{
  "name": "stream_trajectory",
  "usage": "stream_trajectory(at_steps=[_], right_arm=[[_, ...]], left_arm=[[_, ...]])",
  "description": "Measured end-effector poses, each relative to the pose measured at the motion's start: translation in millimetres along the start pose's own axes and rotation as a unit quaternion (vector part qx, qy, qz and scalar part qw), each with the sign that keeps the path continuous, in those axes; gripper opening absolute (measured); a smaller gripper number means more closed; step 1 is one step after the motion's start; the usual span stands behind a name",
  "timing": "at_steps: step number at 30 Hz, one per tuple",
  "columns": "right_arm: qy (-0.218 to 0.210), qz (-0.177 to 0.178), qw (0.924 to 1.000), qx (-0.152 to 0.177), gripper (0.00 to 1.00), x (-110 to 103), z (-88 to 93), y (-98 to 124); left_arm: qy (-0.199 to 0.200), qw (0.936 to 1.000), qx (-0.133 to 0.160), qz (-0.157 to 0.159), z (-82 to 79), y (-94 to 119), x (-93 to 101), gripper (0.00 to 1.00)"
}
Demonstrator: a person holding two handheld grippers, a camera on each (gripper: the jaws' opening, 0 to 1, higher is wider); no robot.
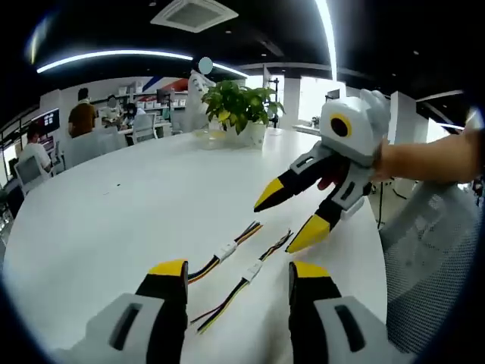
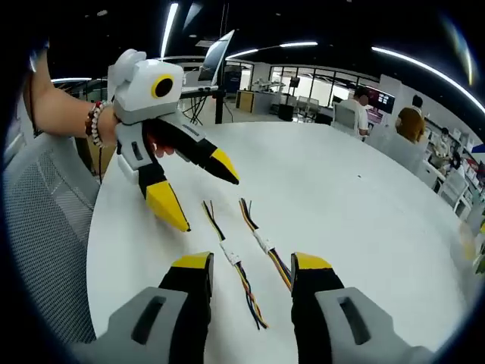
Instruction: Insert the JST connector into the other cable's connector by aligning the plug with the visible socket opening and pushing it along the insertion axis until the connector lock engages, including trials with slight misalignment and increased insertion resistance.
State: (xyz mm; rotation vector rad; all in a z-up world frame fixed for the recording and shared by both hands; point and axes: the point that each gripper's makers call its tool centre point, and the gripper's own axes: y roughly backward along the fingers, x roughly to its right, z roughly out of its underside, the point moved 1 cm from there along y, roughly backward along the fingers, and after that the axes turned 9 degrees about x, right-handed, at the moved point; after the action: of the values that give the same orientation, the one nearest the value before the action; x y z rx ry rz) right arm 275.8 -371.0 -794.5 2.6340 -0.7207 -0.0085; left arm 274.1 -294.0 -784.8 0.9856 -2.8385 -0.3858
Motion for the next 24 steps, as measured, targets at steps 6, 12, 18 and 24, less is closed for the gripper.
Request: stream_trajectory(at_steps=[6, 12, 18, 24], right_arm=[[-0.01, 0.019, 0.9997, 0.014, 0.4, 6.9, -9.3, 10.7], [-0.03, 0.052, 0.9978, 0.029, 0.45, 15.8, -15.4, 25.7], [-0.039, 0.067, 0.9963, 0.038, 0.46, 19.0, -19.0, 39.0], [-0.045, 0.096, 0.9934, 0.045, 0.46, 25.8, -23.6, 53.8]], left_arm=[[0.003, 0.9998, 0.019, -0.012, -13.5, 4.8, -4.2, 0.52], [0.019, 0.9978, 0.053, -0.036, -34.4, 14.8, -14.2, 0.58], [0.038, 0.9952, 0.072, -0.054, -44.2, 25.3, -21.5, 0.59], [0.039, 0.9935, 0.08, -0.071, -52.5, 39.8, -25.9, 0.6]])
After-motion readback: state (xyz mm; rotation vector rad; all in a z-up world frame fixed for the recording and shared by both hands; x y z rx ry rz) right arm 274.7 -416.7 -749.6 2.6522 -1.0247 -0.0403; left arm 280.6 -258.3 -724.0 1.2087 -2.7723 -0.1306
